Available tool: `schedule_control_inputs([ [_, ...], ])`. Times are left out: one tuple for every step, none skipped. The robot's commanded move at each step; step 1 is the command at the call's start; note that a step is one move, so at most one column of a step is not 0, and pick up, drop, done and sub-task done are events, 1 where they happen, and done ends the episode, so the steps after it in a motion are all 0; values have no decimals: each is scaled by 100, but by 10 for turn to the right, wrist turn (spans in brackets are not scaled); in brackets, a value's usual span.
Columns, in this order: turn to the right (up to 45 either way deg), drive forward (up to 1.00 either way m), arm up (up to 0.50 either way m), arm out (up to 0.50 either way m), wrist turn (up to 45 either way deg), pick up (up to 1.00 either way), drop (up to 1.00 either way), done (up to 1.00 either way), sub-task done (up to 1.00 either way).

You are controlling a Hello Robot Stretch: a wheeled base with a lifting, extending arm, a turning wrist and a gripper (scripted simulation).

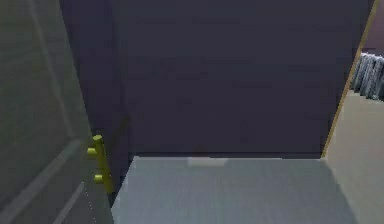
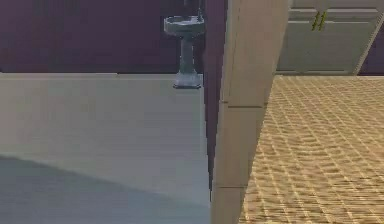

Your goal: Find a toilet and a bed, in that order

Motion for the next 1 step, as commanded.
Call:
schedule_control_inputs([
  [450,0,0,0,0,0,0,0,0],
])
